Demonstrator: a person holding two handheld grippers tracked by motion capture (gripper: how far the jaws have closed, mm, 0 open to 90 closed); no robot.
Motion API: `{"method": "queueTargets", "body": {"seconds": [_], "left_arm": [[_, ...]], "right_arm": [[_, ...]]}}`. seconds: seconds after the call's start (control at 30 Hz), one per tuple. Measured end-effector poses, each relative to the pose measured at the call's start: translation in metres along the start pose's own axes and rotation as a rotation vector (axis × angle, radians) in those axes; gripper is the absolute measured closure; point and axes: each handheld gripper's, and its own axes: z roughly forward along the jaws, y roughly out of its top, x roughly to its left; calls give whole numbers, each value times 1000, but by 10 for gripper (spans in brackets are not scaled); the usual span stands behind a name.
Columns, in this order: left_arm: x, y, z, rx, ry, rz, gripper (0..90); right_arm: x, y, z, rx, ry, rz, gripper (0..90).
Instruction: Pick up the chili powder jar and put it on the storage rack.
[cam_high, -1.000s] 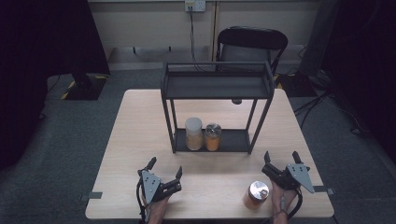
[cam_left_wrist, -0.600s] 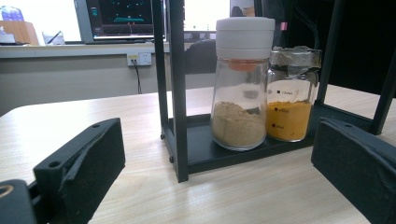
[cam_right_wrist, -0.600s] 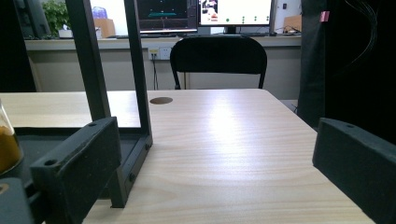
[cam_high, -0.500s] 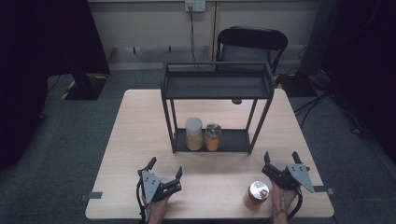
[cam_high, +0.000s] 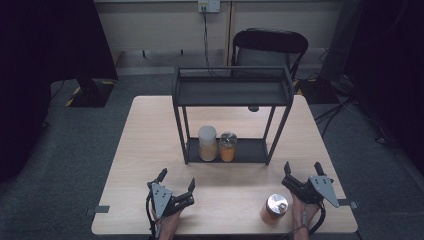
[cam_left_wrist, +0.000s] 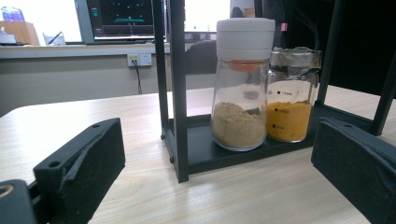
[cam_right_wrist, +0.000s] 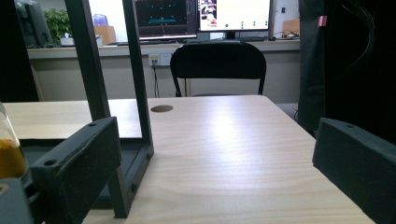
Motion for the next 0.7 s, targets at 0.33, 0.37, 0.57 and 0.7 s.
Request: {"method": "queueTargets", "body": {"seconds": [0.33,0.37,0.57,0.7], "left_arm": [[0,0,0,-1,0,0,22],[0,0,0,-1,0,0,22],[0,0,0,-1,-1,-1,22],[0,0,0,-2,-1,-2,22]], "right_arm": [[-3,12,-3,-25,26,-1,2],[-3,13,-4,-26,29,-3,2],[-2,22,-7,-29,39,0,0],[-1,26,-10,-33,46,6,0]]}}
